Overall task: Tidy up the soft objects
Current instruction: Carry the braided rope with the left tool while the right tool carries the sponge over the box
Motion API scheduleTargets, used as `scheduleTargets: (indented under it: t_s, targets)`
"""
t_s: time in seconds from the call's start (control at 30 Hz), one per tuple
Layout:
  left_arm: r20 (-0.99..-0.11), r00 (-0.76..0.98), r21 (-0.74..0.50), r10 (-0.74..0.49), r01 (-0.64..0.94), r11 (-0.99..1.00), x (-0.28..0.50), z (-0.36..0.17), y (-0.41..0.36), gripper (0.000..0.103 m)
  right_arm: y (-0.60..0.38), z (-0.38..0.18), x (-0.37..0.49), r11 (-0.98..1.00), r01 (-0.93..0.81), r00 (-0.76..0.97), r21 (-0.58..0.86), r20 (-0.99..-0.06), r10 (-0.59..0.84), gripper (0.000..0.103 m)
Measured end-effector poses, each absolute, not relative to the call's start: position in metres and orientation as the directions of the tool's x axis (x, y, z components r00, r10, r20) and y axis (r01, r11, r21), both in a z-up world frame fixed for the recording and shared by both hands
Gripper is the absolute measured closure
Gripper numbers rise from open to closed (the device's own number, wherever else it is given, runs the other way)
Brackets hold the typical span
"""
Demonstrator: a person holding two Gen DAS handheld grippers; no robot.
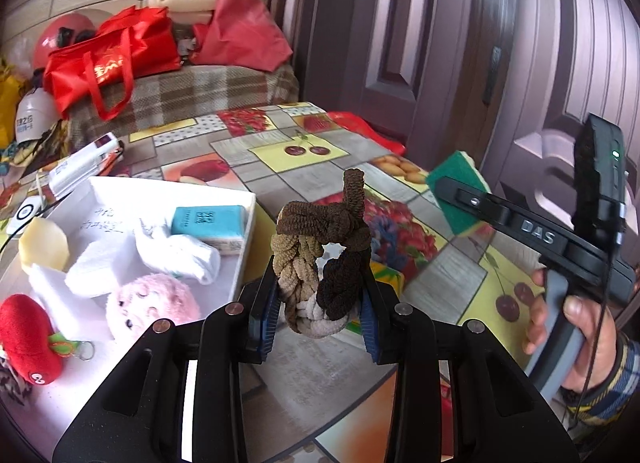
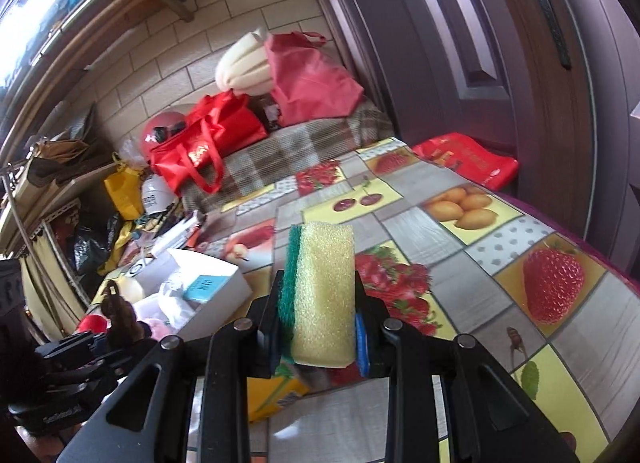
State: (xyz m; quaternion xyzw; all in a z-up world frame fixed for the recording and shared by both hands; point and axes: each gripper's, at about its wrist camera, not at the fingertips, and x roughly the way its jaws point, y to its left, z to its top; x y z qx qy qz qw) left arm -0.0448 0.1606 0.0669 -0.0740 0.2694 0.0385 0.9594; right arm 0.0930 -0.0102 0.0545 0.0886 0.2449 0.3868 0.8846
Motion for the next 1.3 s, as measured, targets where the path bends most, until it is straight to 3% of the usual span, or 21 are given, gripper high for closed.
scheduleTargets:
  t_s: [1.3]
  targets:
    - [-0.386,0.894,-0.294,0.226,-0.351,0.889,-0.097,0.093,0.25,0.069,0.013,0.094,0.06,0.557,-0.754,0.474,0.347,-0.3,0.828,0.075]
